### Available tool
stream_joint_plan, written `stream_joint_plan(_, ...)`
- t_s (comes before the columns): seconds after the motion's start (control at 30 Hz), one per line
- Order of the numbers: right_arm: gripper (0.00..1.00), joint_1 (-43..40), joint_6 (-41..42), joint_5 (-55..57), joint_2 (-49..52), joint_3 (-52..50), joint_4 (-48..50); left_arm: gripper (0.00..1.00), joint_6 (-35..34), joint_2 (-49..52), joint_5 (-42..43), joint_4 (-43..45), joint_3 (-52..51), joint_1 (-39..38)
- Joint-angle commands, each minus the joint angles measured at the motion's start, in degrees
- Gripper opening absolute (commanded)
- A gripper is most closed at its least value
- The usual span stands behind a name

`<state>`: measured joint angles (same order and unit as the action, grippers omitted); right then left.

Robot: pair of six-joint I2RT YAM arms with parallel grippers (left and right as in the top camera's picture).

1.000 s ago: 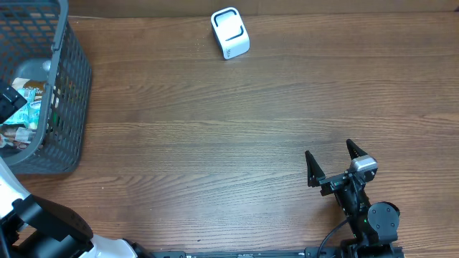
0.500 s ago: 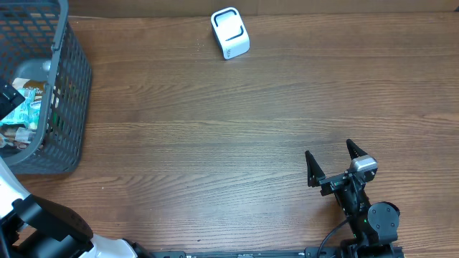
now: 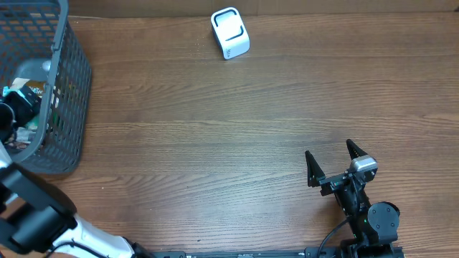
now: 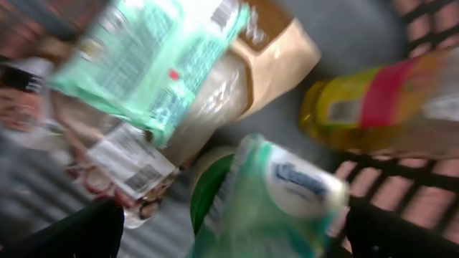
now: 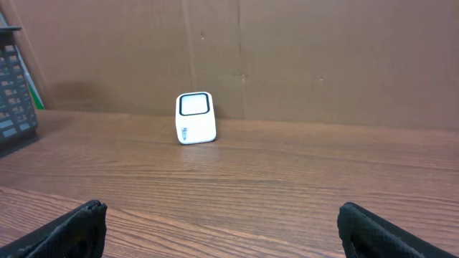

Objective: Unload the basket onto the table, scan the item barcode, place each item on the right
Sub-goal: 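Descend the left gripper onto the green-lidded jar and close on it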

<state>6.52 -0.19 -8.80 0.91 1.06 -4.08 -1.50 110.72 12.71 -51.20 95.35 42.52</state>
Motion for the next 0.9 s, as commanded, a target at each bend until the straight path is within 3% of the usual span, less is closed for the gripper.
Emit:
stream_joint_plan(0.0, 1.00, 0.15, 0.13, -0.28, -0.20, -0.61, 0.26, 1.00, 4.74, 2.51, 3.98, -0.13, 0.37, 0.17)
stream_joint_plan(0.7, 1.00, 0.15, 0.13, -0.28, -0.17, -0.61, 0.26, 1.00, 6.88, 2.73, 3.89, 0.00, 3.96, 0.33)
stream_joint_plan(0.87, 1.00, 0.15, 0.13, -0.28, -0.17, -0.61, 0.26, 1.00, 11.82, 2.73, 9.29, -1.05, 5.79, 0.20)
